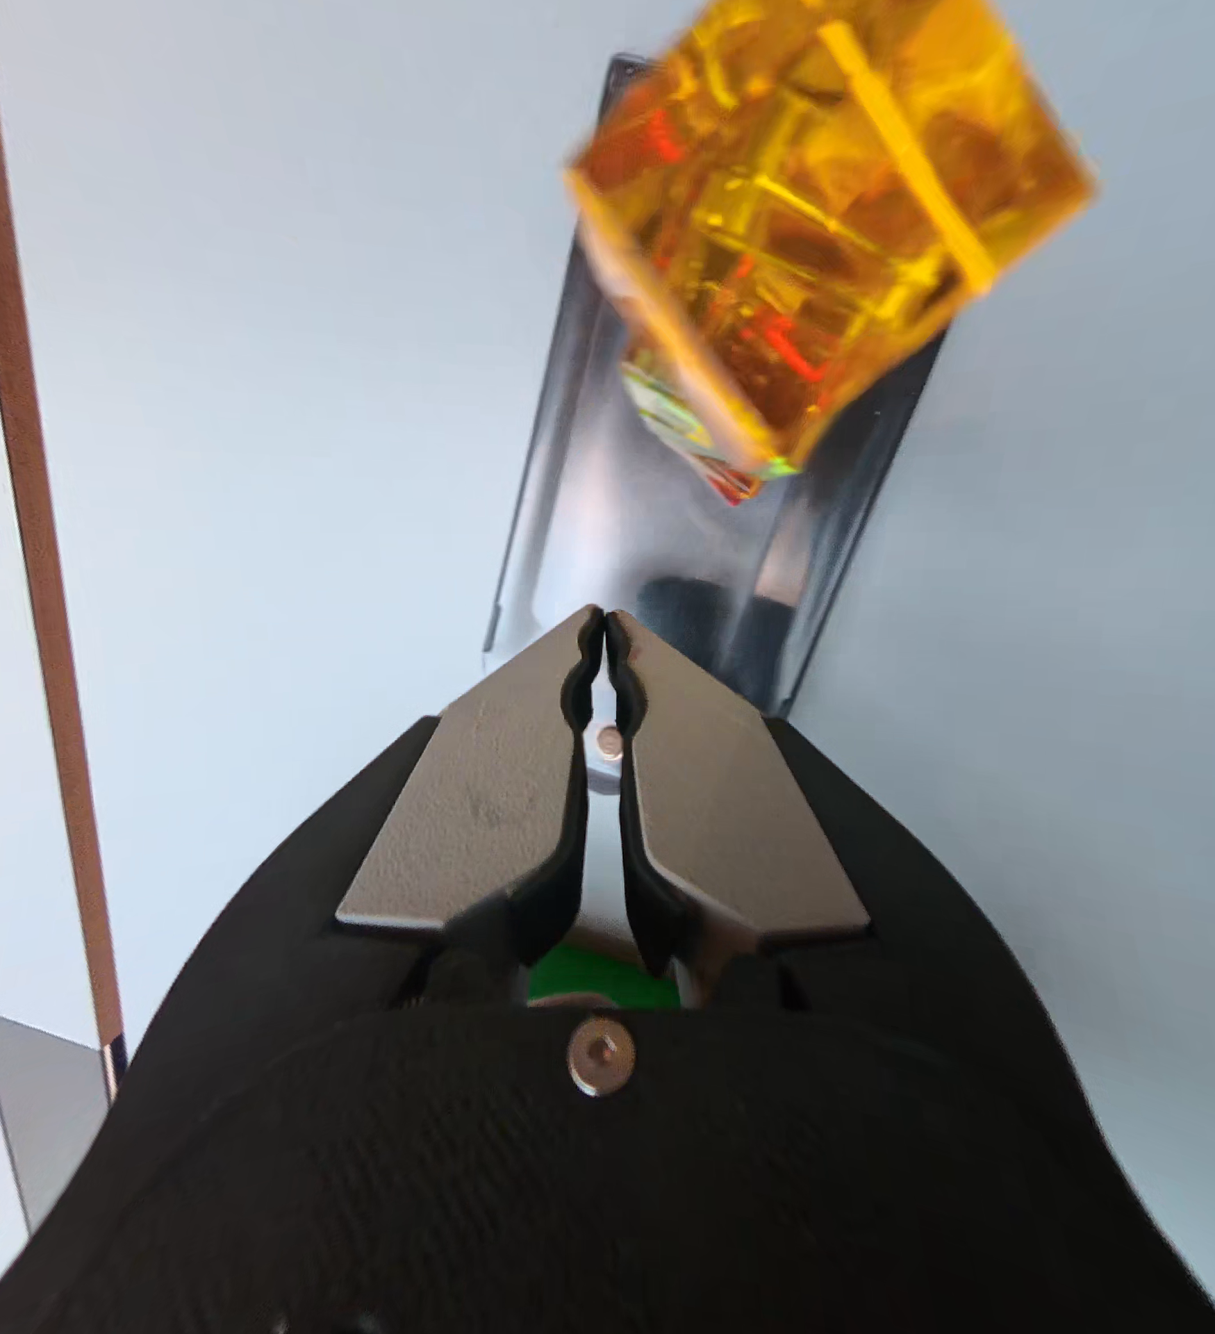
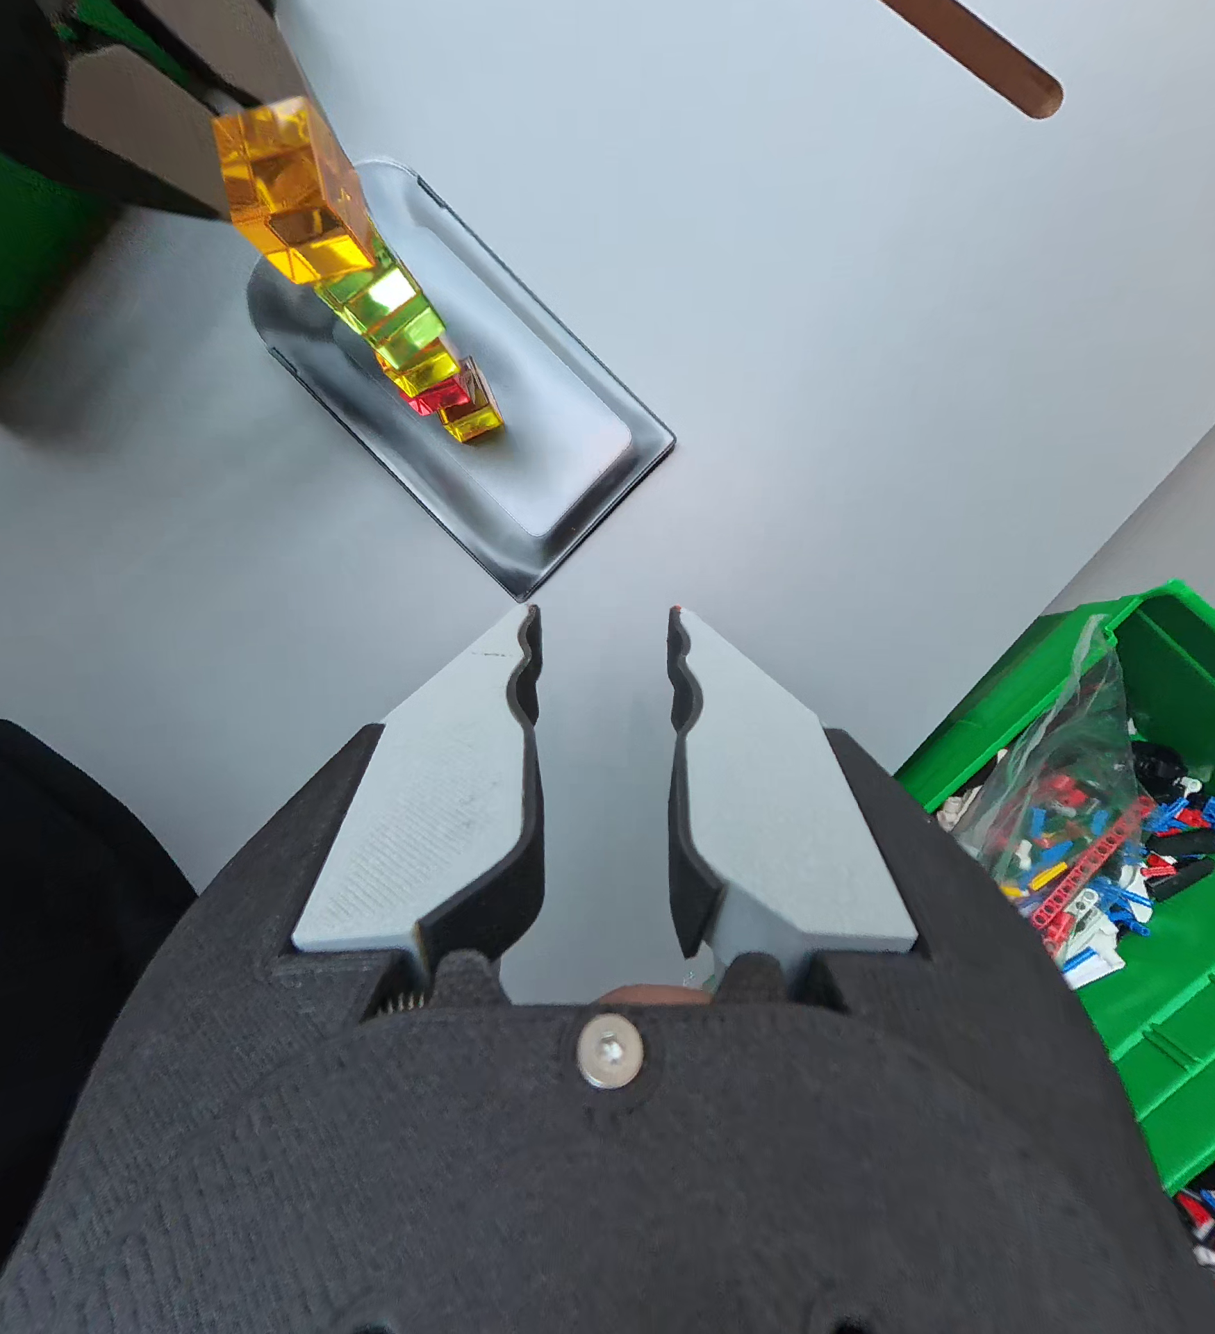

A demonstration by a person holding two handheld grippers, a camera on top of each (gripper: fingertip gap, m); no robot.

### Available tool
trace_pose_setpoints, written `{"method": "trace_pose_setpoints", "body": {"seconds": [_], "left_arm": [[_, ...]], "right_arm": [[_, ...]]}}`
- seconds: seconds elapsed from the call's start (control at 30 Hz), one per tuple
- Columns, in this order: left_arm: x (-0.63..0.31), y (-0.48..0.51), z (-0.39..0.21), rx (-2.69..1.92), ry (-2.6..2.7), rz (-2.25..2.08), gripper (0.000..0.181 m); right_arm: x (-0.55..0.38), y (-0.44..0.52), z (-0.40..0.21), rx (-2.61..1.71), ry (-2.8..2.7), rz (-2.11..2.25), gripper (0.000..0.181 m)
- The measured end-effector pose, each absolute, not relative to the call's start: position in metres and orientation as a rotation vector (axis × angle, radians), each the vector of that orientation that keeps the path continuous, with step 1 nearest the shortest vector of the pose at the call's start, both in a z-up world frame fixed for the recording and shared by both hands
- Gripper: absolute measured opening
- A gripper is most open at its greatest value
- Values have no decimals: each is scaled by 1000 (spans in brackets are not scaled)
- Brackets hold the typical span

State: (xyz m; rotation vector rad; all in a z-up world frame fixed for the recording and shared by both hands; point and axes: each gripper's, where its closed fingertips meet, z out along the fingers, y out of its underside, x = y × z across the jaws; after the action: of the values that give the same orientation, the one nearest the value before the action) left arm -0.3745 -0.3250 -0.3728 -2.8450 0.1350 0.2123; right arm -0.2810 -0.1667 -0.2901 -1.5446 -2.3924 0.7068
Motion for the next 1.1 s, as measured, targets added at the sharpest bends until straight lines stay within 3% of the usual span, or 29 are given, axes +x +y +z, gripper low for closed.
{"method": "trace_pose_setpoints", "body": {"seconds": [0.43, 0.87, 1.1], "left_arm": [[-344, -273, -355, -2790, 323, 141, 0], [-329, -288, -345, -2751, 206, 67, 0], [-298, -346, -354, -2691, -60, -34, 0]], "right_arm": [[-254, -153, -312, -1656, -2367, 703, 30], [-199, -146, -391, -1797, -2460, 617, 32], [-142, -110, -352, -1814, -2137, 826, 28]]}}
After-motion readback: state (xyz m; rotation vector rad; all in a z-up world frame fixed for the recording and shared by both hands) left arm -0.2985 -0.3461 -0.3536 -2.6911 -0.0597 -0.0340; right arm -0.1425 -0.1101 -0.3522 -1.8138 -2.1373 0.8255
